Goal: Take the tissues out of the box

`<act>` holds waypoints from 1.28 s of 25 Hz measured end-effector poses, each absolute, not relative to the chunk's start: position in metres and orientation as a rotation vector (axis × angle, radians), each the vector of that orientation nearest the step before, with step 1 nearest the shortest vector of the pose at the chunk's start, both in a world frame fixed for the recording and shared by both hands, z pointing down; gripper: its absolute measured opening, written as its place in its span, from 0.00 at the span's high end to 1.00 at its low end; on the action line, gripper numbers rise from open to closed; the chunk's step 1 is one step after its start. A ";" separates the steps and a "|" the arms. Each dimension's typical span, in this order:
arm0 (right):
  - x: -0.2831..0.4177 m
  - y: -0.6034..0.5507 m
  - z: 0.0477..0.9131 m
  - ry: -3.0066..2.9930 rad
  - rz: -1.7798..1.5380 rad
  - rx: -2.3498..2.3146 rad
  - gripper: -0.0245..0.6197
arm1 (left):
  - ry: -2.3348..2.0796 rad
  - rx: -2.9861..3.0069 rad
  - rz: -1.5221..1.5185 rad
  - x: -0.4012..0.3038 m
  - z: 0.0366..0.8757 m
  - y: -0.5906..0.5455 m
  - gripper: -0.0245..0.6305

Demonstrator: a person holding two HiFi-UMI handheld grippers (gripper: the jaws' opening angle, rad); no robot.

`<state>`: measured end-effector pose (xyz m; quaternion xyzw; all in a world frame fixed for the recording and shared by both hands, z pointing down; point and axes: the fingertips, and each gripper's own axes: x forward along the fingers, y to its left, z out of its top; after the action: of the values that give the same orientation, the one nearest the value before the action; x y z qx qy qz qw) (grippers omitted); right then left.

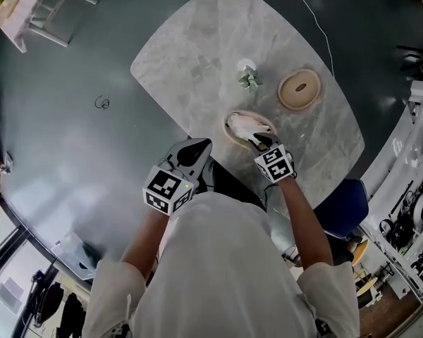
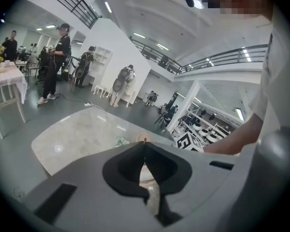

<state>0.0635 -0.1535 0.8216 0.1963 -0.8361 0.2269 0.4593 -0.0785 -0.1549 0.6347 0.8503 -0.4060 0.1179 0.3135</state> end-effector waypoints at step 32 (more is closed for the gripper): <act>0.052 -0.147 0.909 -1.882 0.482 0.181 0.84 | -1.158 2.148 0.321 -0.088 0.656 -0.136 0.95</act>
<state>0.0520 -0.1471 0.9086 0.0769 -0.7988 0.2047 0.5605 -0.0883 -0.1363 0.6561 0.8227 -0.4437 0.1230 0.3334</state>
